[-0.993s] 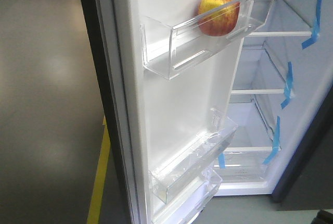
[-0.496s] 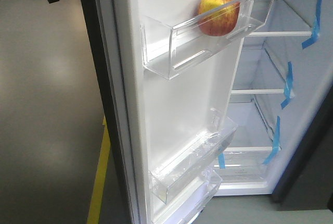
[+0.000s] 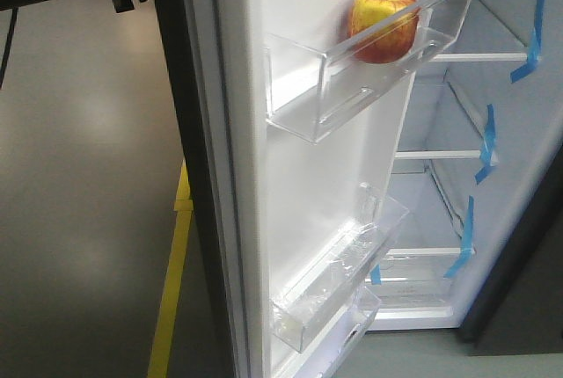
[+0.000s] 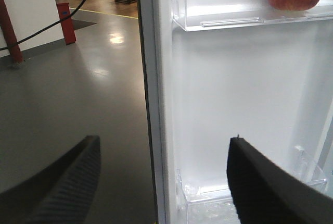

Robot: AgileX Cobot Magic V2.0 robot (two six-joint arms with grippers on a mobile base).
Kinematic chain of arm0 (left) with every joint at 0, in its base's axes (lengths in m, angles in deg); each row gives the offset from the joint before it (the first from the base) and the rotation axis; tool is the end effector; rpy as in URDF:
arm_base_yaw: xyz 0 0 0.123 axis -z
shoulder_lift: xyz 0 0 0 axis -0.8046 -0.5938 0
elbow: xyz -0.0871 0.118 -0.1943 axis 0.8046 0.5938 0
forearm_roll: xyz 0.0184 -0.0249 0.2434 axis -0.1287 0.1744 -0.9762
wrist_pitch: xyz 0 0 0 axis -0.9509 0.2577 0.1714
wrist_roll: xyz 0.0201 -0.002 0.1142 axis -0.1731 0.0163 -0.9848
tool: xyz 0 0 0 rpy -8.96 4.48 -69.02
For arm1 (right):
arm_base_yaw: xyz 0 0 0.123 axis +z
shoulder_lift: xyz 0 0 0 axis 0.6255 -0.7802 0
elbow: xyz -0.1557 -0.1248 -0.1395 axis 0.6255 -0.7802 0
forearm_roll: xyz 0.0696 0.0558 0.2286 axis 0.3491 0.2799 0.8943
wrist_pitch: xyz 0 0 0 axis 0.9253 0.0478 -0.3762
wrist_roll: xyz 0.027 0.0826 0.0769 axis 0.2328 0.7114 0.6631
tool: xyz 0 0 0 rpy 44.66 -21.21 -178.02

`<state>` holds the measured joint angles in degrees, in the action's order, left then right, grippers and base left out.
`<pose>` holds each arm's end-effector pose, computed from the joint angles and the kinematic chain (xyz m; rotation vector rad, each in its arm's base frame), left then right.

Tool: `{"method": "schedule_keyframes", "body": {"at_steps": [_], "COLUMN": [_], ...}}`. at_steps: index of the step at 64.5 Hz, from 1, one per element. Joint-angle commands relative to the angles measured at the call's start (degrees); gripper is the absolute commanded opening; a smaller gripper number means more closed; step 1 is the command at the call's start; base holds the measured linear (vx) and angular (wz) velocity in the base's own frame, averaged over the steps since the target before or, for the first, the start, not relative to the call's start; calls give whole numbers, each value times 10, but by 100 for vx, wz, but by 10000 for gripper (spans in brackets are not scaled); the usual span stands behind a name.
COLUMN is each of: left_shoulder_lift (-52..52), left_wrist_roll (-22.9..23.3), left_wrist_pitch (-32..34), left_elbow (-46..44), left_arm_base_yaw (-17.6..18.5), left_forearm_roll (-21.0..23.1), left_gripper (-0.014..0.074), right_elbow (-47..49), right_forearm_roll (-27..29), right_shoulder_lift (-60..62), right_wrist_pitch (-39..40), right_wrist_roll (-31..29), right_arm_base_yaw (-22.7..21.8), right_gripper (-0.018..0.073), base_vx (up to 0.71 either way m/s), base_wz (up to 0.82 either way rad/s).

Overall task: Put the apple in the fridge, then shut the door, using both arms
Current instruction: 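Push the refrigerator door closed with the left and right grippers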

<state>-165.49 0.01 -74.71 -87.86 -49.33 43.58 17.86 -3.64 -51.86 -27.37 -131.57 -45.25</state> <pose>0.3773 -0.1331 0.3803 0.2011 1.7450 -1.7126 0.0613 0.0714 0.3148 -0.5125 1.6811 0.4955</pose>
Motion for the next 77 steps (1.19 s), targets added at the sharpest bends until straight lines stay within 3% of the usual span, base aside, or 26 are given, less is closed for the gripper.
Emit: {"method": "schedule_keyframes", "body": {"at_steps": [1, 21, 30, 39, 48, 60, 77], "left_shoulder_lift": [29, 29, 29, 29, 29, 29, 29], "left_wrist_roll": [-1, -7, -45, -63, -63, -63, -63], "left_wrist_pitch": [-56, -56, -56, -43, -11, 5, 7], "left_elbow": [-21, -21, -21, -21, -21, -21, -20], "left_arm_base_yaw": [36, 188, 211, 181, 126, 63, 3], "left_forearm_roll": [65, 62, 60, 58, 58, 58, 56], "left_gripper": [398, 398, 398, 398, 398, 397, 397], "right_elbow": [11, 11, 11, 11, 13, 48, 170], "right_forearm_roll": [26, 26, 25, 16, 5, -8, -7], "right_shoulder_lift": [-9, -9, -9, -16, -76, -235, -468], "right_wrist_pitch": [40, 51, 67, 123, 243, 415, 521], "right_wrist_roll": [-5, -5, -5, -4, -6, -38, -62], "right_arm_base_yaw": [-1, -1, -1, -1, -1, -1, -1], "right_gripper": [505, 504, 490, 463, 436, 433, 433], "base_vx": [0, 0, 0, 0, 0, 0, 0], "base_wz": [0, 0, 0, 0, 0, 0, 0]}}
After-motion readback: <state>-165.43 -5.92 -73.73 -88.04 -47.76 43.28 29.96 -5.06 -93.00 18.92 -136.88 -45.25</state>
